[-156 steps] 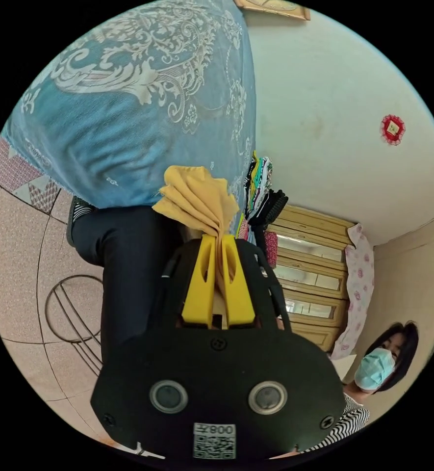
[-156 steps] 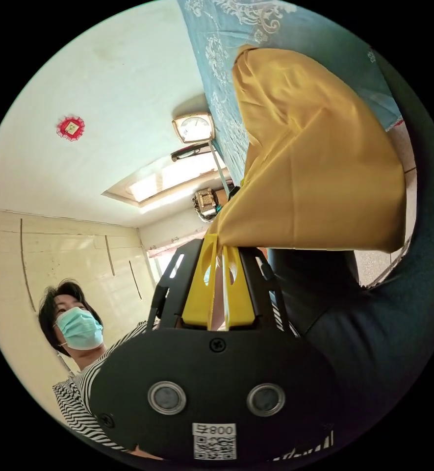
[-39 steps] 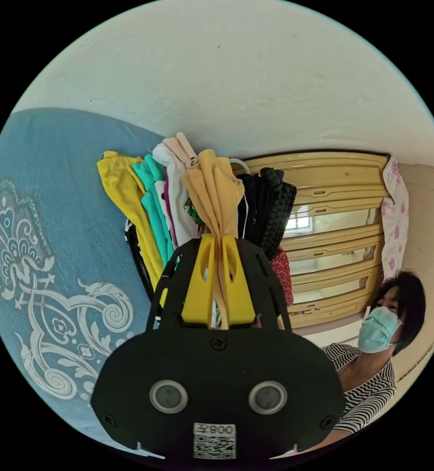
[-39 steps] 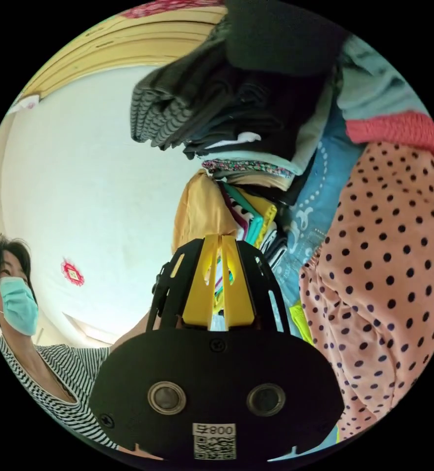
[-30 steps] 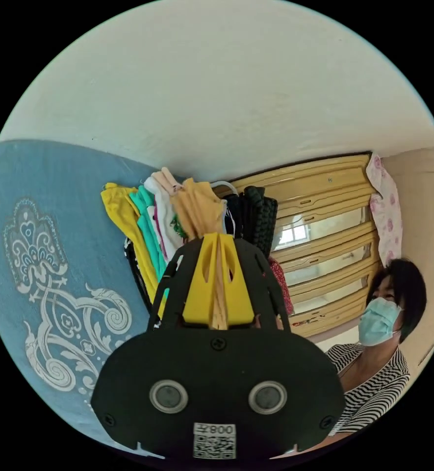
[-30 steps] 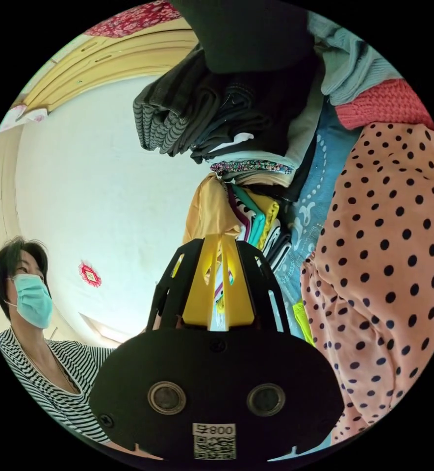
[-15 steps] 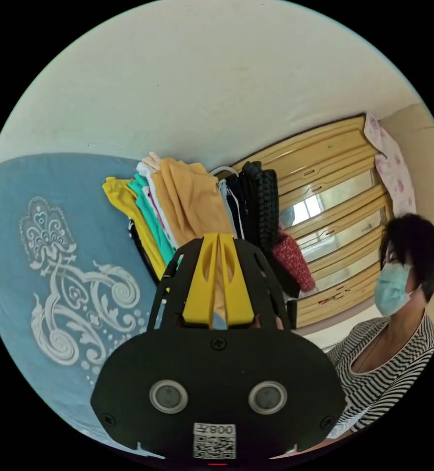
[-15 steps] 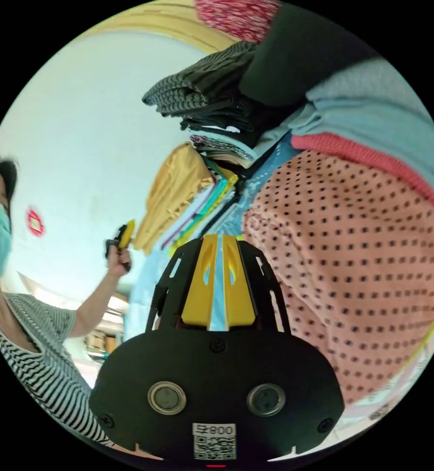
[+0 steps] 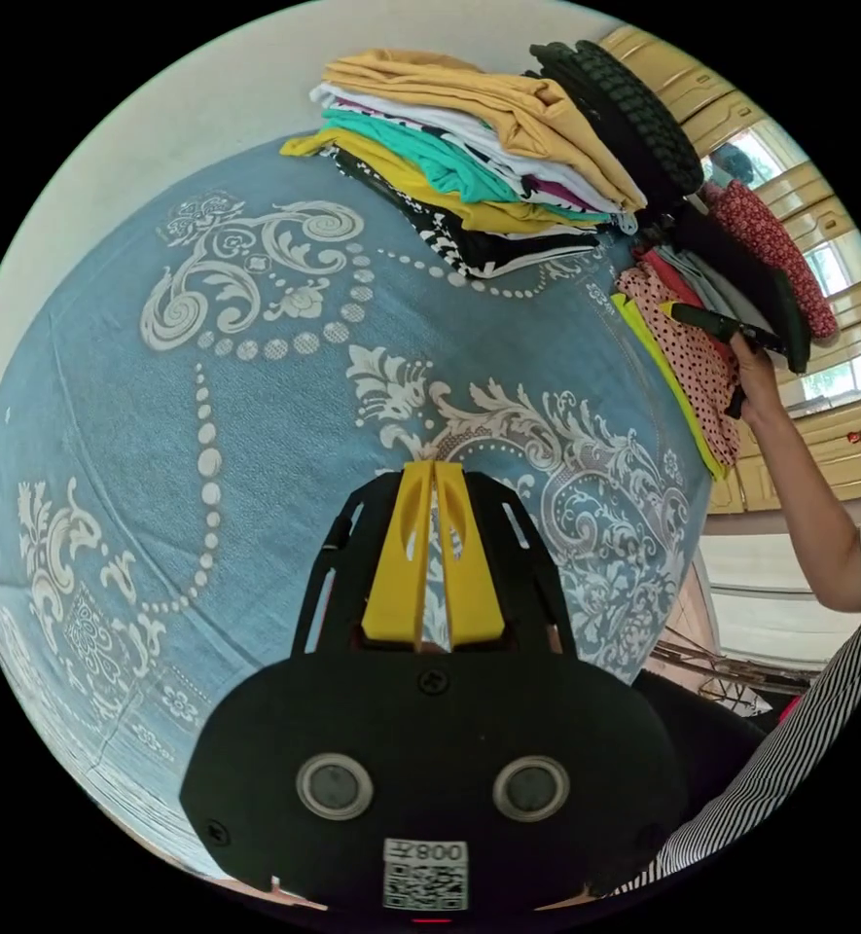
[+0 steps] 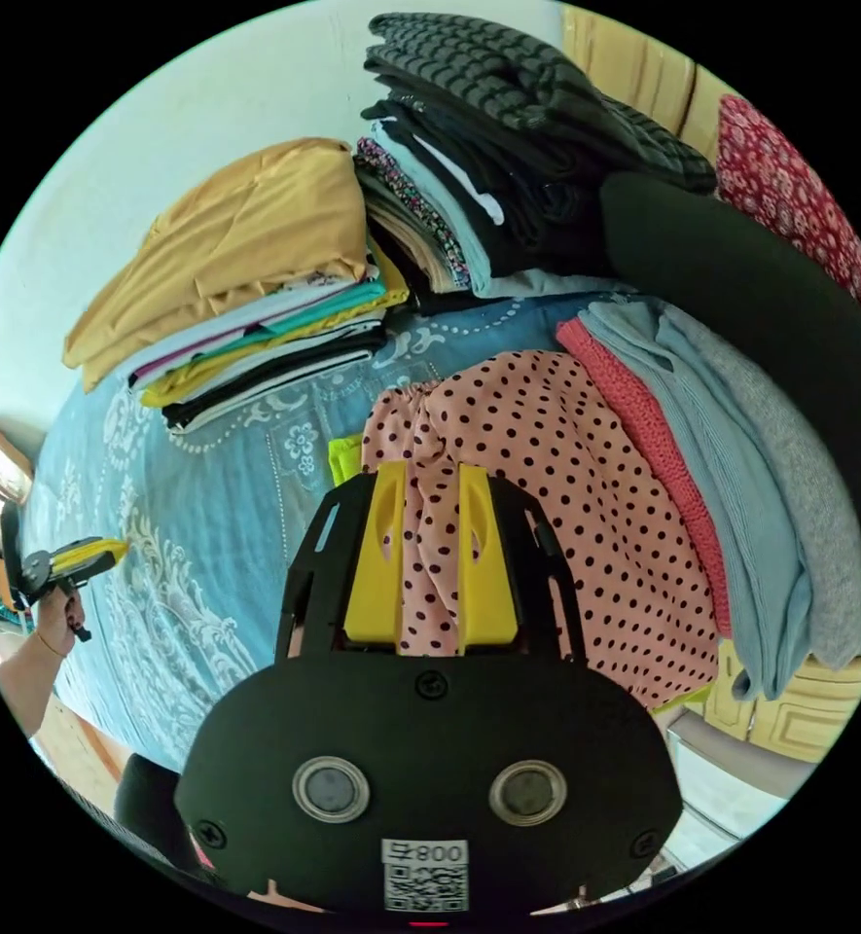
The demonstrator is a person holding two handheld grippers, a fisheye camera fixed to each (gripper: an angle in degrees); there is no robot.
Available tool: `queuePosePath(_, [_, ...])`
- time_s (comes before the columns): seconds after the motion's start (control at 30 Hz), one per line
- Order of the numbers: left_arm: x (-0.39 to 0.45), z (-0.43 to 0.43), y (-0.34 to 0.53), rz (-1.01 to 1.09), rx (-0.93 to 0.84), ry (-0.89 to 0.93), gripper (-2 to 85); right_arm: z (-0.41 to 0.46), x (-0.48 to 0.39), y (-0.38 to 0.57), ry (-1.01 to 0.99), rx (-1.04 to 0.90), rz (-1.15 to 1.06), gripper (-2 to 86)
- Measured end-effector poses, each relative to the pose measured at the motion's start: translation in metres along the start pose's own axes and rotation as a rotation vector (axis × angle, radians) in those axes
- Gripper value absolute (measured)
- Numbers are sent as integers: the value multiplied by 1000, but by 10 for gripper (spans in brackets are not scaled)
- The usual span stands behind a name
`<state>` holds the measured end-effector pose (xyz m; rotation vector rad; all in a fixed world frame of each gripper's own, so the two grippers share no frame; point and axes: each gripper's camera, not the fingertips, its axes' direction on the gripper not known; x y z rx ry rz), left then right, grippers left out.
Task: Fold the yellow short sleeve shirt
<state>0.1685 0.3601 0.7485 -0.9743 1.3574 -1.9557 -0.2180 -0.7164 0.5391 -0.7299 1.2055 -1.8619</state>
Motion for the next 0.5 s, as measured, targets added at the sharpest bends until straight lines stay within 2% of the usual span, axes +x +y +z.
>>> queuePosePath(0.2, [2,4,69,-11,44,42,2,-9,-13,-49,99,-25,17,29])
queuePosePath(0.27, [4,2,102,21,65,120,1,-31,-2,-63,27,-2,65,19])
queuePosePath(0.5, [19,-16,224,135,166,192,1,-140,27,-57,-227,174,130,11])
